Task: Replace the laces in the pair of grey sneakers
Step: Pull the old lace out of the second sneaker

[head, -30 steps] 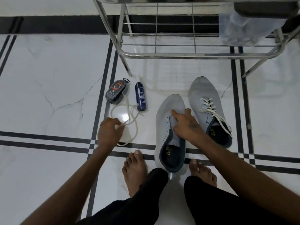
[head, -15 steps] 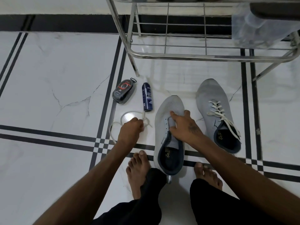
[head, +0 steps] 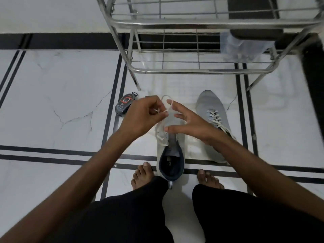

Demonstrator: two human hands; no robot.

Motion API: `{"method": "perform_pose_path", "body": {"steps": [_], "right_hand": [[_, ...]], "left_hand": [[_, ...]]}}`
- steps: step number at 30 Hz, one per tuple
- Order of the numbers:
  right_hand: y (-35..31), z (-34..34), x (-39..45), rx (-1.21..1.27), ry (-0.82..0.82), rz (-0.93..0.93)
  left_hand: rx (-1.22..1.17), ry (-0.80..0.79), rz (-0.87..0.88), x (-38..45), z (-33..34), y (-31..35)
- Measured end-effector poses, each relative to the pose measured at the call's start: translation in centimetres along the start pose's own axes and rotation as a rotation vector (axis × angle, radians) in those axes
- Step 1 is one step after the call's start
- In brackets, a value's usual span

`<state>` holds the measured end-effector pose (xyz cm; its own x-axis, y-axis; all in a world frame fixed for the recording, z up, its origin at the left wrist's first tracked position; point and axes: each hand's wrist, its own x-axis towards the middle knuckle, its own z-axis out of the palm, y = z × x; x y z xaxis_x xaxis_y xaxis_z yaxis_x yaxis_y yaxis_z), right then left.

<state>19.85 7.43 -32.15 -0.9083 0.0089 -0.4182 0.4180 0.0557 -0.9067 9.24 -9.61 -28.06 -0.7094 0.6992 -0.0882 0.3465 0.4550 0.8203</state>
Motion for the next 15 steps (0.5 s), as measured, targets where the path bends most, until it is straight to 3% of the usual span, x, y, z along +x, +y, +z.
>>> {"method": "perform_pose_path", "body": {"steps": [4,9,12,15], "right_hand": [[-2.0,-0.5,-1.1,0.262,0.046,-0.107],[-1.9,-3.4,-3.7,0.388,0.278,-0.094],[-0.6,-5.9,-6.0,0.302,0.398,-0.081],[1.0,-8.9,-7.6,0.082,0.583,-0.007]], "left_hand": [[-0.337,-0.076,0.012,3.1,0.5,5.1],[-0.448,-0.078,-0.011,4.8,3.1,6.5],[-0.432,-0.094,-0.047,4.7,5.1,5.4],[-0.124,-0.155,-0.085,3.0,6.9,2.7]]}}
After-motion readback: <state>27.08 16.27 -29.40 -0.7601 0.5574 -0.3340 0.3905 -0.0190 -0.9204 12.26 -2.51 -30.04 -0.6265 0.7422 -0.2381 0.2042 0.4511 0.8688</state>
